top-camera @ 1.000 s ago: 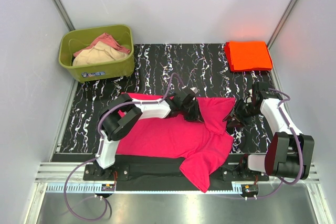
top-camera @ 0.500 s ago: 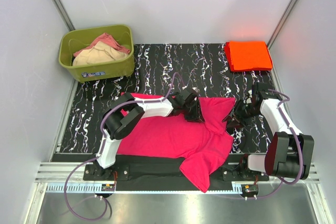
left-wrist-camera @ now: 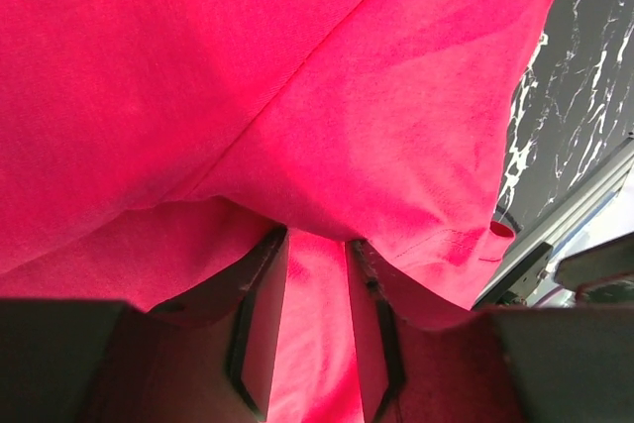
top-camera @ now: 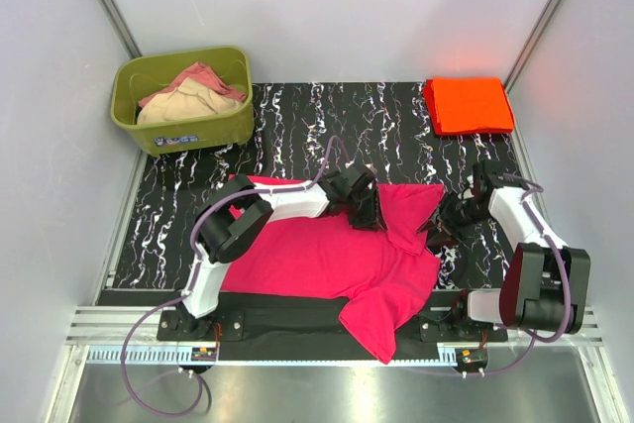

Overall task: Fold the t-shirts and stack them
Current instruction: Fold the tshirt

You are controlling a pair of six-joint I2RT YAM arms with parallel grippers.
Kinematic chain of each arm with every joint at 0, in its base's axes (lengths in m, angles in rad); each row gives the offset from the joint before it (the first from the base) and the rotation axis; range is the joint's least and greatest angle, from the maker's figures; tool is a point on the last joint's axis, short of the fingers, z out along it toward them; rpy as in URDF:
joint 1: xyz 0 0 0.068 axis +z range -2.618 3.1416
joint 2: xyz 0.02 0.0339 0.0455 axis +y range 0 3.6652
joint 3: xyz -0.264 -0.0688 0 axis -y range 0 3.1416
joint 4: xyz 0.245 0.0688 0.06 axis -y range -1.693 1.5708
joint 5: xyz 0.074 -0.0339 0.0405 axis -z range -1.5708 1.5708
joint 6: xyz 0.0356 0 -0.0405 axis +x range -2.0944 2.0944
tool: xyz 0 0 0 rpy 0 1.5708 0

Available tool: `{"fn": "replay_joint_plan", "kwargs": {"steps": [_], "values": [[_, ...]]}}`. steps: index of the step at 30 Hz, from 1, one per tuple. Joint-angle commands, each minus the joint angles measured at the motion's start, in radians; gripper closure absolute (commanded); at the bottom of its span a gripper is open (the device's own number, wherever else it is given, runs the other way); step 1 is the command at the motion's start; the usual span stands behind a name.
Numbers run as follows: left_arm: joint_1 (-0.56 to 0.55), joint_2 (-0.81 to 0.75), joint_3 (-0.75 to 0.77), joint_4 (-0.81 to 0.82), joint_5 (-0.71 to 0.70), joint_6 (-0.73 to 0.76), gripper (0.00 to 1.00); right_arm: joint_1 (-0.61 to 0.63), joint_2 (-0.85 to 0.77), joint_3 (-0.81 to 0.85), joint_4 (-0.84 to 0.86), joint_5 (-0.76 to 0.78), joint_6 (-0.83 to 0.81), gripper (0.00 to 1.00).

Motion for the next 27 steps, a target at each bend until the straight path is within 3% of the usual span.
{"fn": "replay_joint_plan", "kwargs": {"steps": [1, 10, 16, 19, 27], "values": [[0.005, 0.009, 0.047, -0.064, -0.005, 0.024, 0.63, 0.005, 0.016, -0.02, 0.026, -0.031, 0.031, 0.52], [0.008, 0.047, 0.085, -0.076, 0.014, 0.044, 0.65, 0.005, 0.042, -0.055, 0.059, -0.038, 0.054, 0.52], [0.01, 0.052, 0.104, -0.079, 0.016, 0.062, 0.92, 0.005, 0.091, -0.069, 0.101, -0.049, 0.078, 0.53], [0.014, 0.035, 0.102, -0.096, 0.01, 0.078, 0.99, 0.005, 0.108, -0.086, 0.128, -0.045, 0.094, 0.58], [0.014, 0.003, 0.12, -0.145, 0.018, 0.124, 0.99, 0.019, 0.141, -0.137, 0.176, -0.034, 0.098, 0.59]]}}
